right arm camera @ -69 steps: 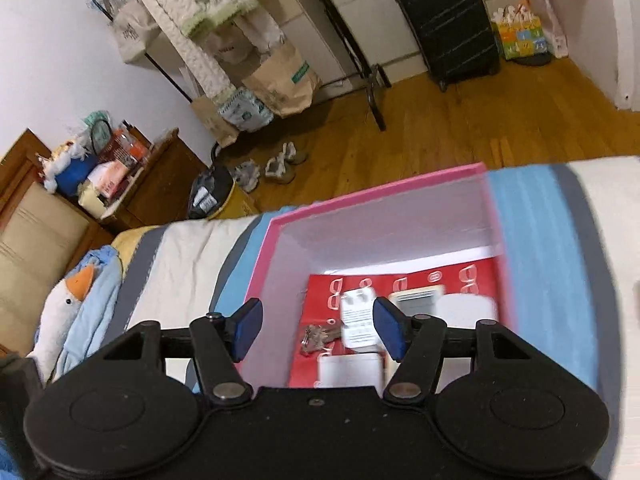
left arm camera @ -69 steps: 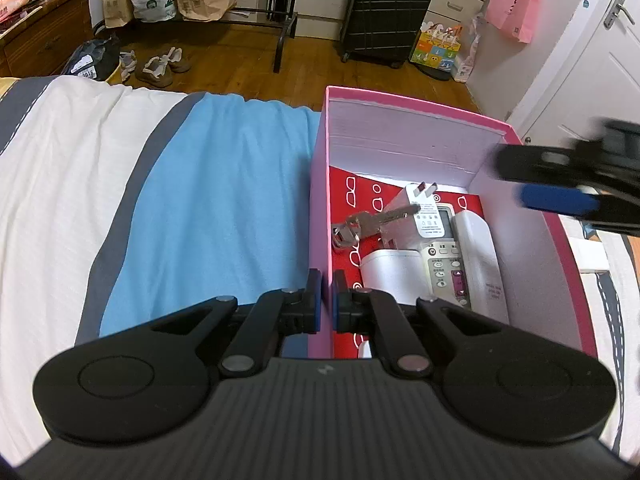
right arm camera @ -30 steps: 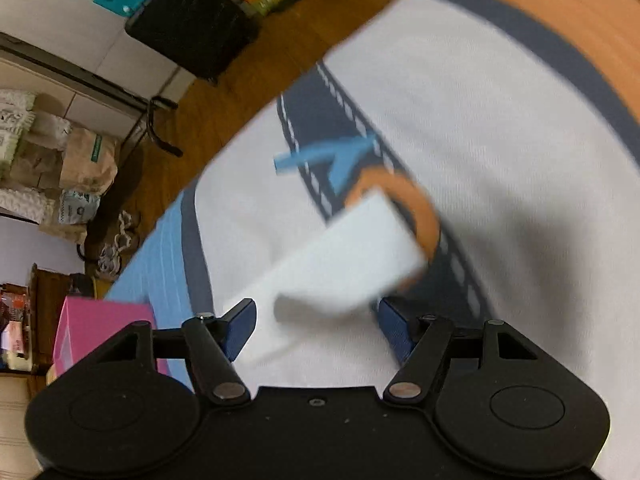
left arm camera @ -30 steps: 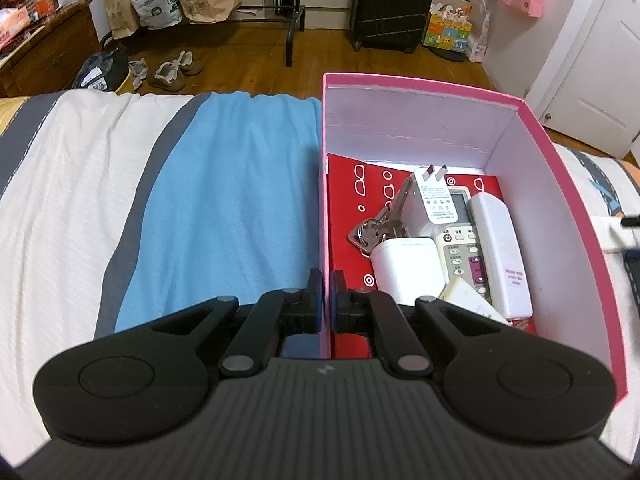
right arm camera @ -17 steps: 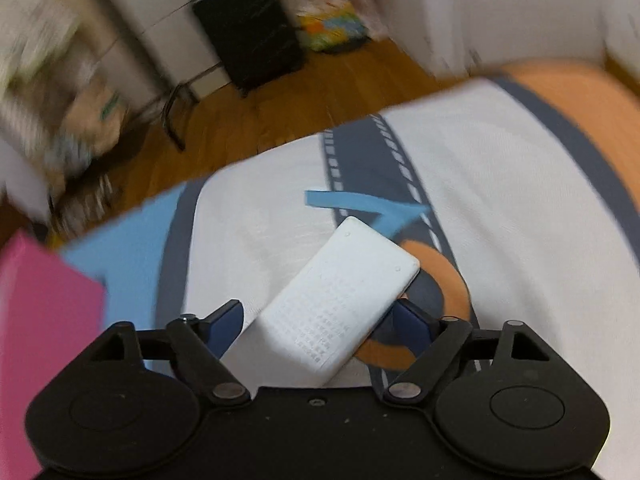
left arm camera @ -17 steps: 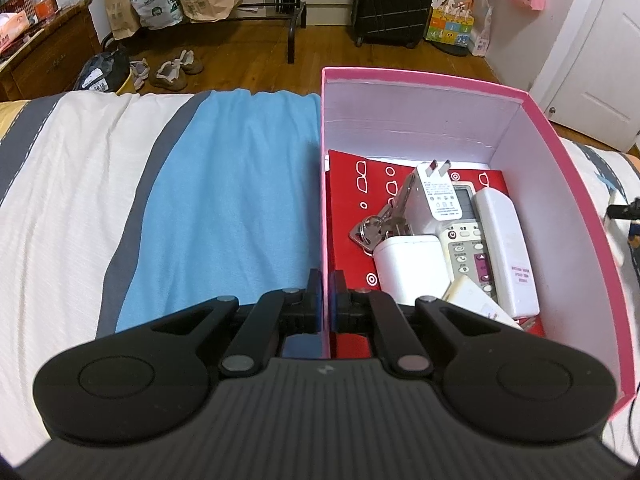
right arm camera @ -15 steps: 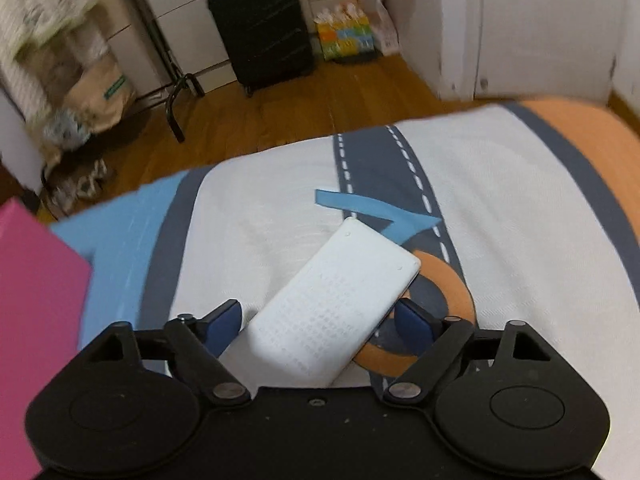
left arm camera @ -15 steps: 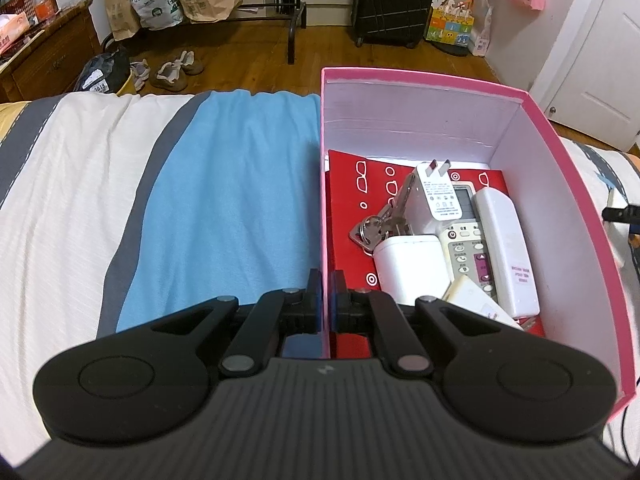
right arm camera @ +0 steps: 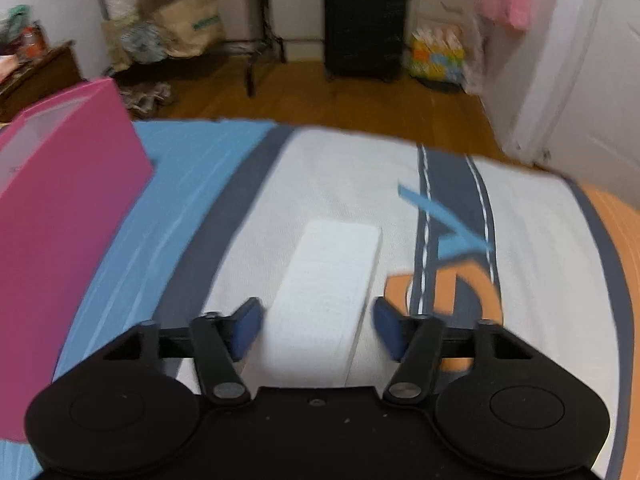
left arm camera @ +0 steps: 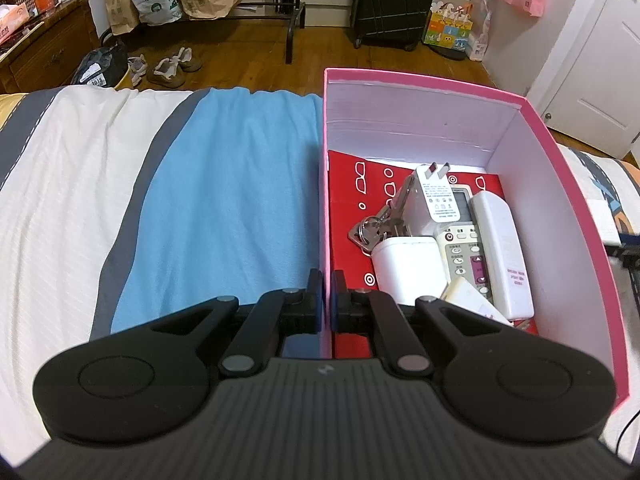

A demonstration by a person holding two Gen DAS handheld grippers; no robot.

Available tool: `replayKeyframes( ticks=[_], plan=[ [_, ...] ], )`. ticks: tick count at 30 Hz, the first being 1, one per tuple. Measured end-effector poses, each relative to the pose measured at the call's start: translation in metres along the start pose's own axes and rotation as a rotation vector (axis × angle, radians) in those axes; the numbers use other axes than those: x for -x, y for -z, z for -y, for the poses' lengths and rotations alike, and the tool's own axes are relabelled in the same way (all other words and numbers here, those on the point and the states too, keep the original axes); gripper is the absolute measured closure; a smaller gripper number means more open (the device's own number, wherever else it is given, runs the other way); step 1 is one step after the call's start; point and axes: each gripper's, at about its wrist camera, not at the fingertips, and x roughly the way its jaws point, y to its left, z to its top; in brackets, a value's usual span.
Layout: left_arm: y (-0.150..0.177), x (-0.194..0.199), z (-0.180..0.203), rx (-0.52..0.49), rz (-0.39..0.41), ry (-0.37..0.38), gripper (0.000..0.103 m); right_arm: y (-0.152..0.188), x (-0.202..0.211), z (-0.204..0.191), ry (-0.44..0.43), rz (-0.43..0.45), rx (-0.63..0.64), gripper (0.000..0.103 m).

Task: Organize rigid objects
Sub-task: 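Grasp the white power bank on the bed with the right gripper, then lower the white power bank into the pink box and release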

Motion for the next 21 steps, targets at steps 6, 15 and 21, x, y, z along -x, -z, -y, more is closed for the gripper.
replayKeyframes(
  ticks=[6,15,21],
  plan=[
    [0.000,0.001,-0.003,0.010,-0.003,0.003,0.100,0.009,0.000,-0.010,0.043,0.050,-0.016,0.043],
    [0.001,0.002,-0.005,0.019,-0.003,0.009,0.100,0.017,0.051,-0.016,0.049,0.104,-0.045,0.044],
    [0.002,0.003,-0.006,0.023,0.001,0.023,0.099,0.010,0.104,-0.038,-0.027,0.205,-0.087,0.044]
  ],
)
